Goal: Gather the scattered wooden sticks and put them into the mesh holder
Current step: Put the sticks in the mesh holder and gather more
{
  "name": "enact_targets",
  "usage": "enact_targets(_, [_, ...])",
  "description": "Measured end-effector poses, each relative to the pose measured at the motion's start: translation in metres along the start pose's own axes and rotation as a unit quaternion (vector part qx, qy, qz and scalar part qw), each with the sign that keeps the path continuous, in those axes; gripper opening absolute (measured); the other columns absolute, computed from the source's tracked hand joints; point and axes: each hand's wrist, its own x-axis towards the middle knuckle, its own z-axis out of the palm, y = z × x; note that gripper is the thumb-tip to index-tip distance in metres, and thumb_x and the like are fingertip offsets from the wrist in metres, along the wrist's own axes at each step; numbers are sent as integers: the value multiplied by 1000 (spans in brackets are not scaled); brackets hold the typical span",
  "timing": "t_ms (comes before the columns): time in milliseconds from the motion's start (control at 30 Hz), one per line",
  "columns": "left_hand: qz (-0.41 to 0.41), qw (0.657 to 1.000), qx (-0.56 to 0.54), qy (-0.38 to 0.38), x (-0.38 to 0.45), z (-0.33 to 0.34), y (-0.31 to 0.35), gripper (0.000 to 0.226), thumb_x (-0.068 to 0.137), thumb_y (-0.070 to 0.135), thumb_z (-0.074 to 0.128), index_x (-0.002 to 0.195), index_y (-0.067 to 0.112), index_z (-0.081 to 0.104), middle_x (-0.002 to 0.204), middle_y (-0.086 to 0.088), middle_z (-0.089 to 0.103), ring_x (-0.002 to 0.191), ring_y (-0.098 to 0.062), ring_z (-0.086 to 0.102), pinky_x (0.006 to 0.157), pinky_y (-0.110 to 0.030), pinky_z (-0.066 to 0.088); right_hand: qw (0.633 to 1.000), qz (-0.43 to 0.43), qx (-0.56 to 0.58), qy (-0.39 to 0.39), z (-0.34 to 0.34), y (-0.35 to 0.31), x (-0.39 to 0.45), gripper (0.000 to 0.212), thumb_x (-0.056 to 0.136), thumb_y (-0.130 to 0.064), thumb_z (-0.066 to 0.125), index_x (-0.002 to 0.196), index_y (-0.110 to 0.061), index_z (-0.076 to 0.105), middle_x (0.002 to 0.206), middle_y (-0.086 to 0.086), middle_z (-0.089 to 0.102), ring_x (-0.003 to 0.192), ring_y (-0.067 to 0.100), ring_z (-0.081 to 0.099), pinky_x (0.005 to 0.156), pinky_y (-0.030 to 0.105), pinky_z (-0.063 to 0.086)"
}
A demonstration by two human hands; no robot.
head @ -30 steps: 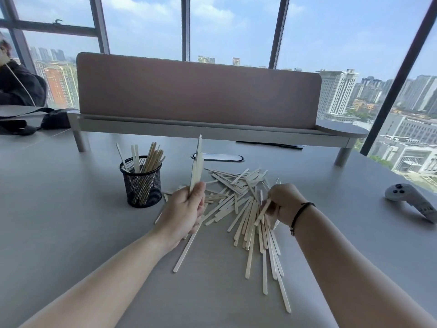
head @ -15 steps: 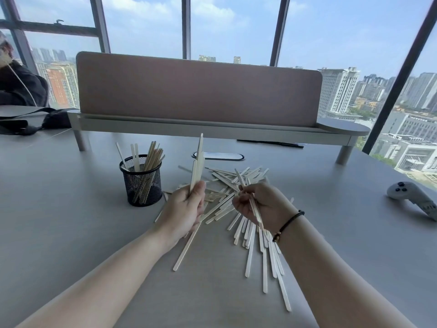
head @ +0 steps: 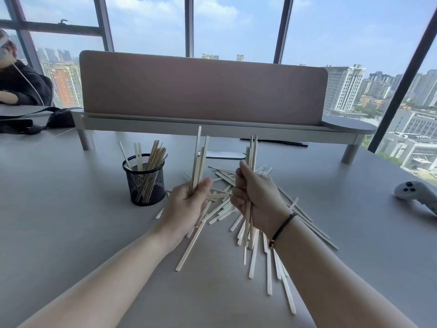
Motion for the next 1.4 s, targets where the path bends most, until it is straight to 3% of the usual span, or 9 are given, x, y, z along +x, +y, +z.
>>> enact_targets(133, [-4,1000,-1,3,-1,-1,0,54,95,41,65,56,14,39,44,2,29,39,-17,24,48,-28,25,982,-150,-118,-8,25,1,-11,56,99,-41,55,52,-20,33,46,2,24,39,17,23,42,26,29])
enact_targets(233, [-33,999,-31,19,-2,-2,2,52,95,27,67,61,-5,43,43,4,28,37,-14,22,46,-24,23,961,-210,-179,-19,39,1,-21,65,100,-40,53,37,-24,46,39,1,31,36,19,29,44,28,30])
enact_targets(367, [-36,996,-38,79,0,-3,6,60,97,34,63,46,17,37,44,-1,28,37,-16,24,44,-23,24,949,-250,-183,-51,47,-5,-28,60,99,-38,55,40,-30,52,42,-2,30,38,15,23,44,24,23])
enact_targets(500, [-15,995,-42,94,-1,-3,8,58,91,49,63,47,17,41,42,-6,33,38,-19,31,45,-29,28,921,-298,-237,-76,50,-3,-27,62,93,-44,61,54,-8,30,49,11,22,45,27,17,44,33,16])
enact_targets(567, [-15,994,-34,101,-2,-2,8,57,87,52,63,50,13,45,42,-9,38,39,-22,35,46,-30,30,912,-302,-263,-88,50,5,-27,65,94,-41,63,57,1,29,50,20,23,44,35,20,42,38,18])
enact_targets(767, [-4,993,-1,121,-1,-3,9,53,80,51,70,46,15,51,44,-10,46,42,-22,42,45,-29,37,918,-288,-269,-52,40,28,-21,45,89,-28,72,73,5,47,52,6,37,43,14,36,43,22,33])
enact_targets(1033, [6,988,-22,150,0,-5,10,63,92,39,70,61,-6,39,48,-14,40,46,-27,37,50,-34,33,933,-262,-241,-58,40,29,-20,53,96,-39,60,59,-14,32,52,12,31,46,20,25,44,32,21])
enact_targets(1267, [14,986,-52,156,1,-7,16,57,86,39,76,50,17,37,43,-7,35,38,-20,32,44,-27,30,930,-269,-245,-55,38,28,-22,49,92,-29,69,73,8,43,51,13,41,43,22,38,43,28,34])
enact_targets(1400, [-5,988,-65,137,-1,-6,18,54,72,53,76,49,22,38,46,-5,35,38,-19,32,42,-26,29,932,-247,-255,-73,36,32,-21,51,89,-36,71,71,3,42,47,9,37,42,19,34,45,30,30])
